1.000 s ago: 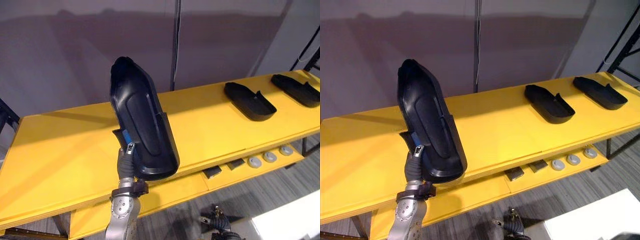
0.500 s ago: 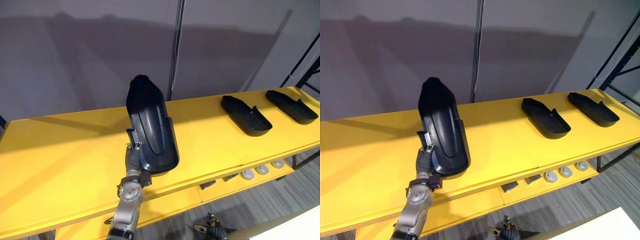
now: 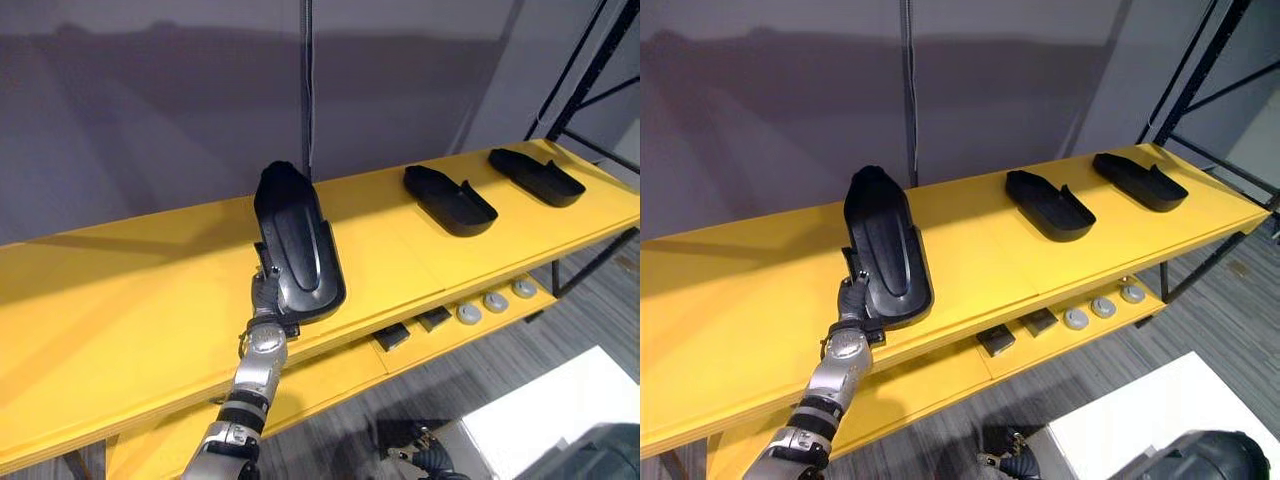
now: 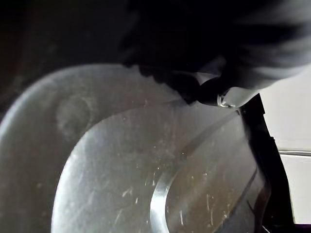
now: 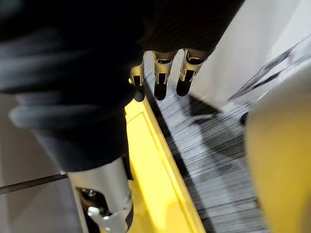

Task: Walk over and take plastic housings, then place them on the shelf

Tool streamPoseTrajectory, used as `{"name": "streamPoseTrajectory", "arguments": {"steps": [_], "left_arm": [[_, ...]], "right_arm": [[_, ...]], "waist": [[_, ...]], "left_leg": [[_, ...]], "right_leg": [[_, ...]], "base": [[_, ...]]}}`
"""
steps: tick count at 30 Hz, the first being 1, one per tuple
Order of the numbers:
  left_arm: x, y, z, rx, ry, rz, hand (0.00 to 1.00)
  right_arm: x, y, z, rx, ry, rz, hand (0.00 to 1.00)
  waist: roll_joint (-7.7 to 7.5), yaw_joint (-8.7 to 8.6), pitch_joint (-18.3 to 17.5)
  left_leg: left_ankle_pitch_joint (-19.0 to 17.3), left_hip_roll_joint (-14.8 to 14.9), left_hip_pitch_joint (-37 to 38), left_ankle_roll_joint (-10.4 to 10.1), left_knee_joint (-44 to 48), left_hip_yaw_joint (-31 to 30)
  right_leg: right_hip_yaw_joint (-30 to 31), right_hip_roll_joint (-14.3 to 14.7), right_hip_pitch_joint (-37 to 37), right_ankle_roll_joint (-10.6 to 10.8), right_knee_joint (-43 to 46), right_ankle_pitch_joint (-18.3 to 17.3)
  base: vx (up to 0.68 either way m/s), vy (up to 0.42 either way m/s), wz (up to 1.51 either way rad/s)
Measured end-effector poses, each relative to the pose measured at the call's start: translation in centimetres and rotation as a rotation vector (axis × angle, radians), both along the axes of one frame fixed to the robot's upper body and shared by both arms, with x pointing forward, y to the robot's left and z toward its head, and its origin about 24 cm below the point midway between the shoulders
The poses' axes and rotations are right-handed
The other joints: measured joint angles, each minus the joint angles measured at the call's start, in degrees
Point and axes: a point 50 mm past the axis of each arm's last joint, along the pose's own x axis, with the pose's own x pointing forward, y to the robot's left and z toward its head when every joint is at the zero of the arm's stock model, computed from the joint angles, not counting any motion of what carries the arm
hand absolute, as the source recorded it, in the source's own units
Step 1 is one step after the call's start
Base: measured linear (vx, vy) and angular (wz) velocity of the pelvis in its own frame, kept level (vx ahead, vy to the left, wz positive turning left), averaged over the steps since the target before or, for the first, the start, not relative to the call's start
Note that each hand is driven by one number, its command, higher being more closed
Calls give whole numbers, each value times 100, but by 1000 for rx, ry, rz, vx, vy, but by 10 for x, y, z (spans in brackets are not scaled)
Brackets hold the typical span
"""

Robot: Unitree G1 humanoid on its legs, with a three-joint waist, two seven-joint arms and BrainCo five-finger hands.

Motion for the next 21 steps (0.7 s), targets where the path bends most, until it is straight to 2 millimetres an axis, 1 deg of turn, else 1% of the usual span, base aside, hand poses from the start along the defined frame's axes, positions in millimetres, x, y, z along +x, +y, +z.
{"name": "streamPoseTrajectory", "arguments": {"steps": [2, 5, 6, 7, 9, 11, 15, 18, 21], "left_arm": [[3, -2, 1, -30, 4, 1, 100], [8, -6, 4, -80, 10, -1, 100], [11, -8, 7, -90, 3, -6, 0], [11, -9, 8, -98, 1, -7, 0], [15, -15, 12, -123, -3, -22, 0], [18, -20, 17, -125, -14, -34, 0], [26, -25, 26, -155, -27, -44, 0], [28, -25, 27, -178, -22, -34, 0], [29, -25, 29, -203, -23, -17, 0]], "right_arm": [[1, -1, 0, -2, -3, 0, 0], [3, -1, 2, -4, -11, 2, 0], [4, -1, 2, -4, -14, 2, 0], [4, -1, 2, -4, -15, 2, 0], [5, -1, 2, -4, -15, 1, 0], [6, -1, 2, -3, -16, 3, 0], [11, 2, 1, 8, -7, 11, 0], [16, 4, 2, 14, -13, 18, 0], [19, 5, 3, 16, -19, 21, 0]], "waist": [[3, -5, 49], [33, -85, 57], [48, -105, 72], [54, -116, 74], [62, -126, 73], [80, -134, 80], [126, -162, 111], [178, -245, 140], [207, -268, 165]], "left_leg": [[9, 17, -11, -13, -2, 29], [7, 39, -61, -10, -4, 24], [11, 43, -83, -16, -3, 24], [21, 44, -82, -32, -3, 25], [20, 45, -68, -33, -2, 28], [42, 52, -71, -2, 1, 34], [42, 42, -61, -3, 25, 46], [41, 41, -15, -5, 24, 56], [38, 54, -11, -8, 24, 59]], "right_leg": [[82, 34, 0, 1, -35, 4], [103, 75, 12, 1, -134, 3], [107, 85, -2, 0, -160, 4], [109, 91, -2, -3, -174, 6], [114, 110, 20, -79, -166, 75], [114, 122, 16, -90, -183, 116], [115, 155, 51, -99, -241, 119], [120, 163, 131, -132, -332, 142], [120, 179, 154, -177, -383, 177]], "base": [[-112, -34, -6], [-46, -30, 3], [0, 0, 0], [36, -23, 0], [69, -23, 2], [75, -16, 1], [53, -10, -1], [-4, -1, -1], [-45, -2, -3]]}}
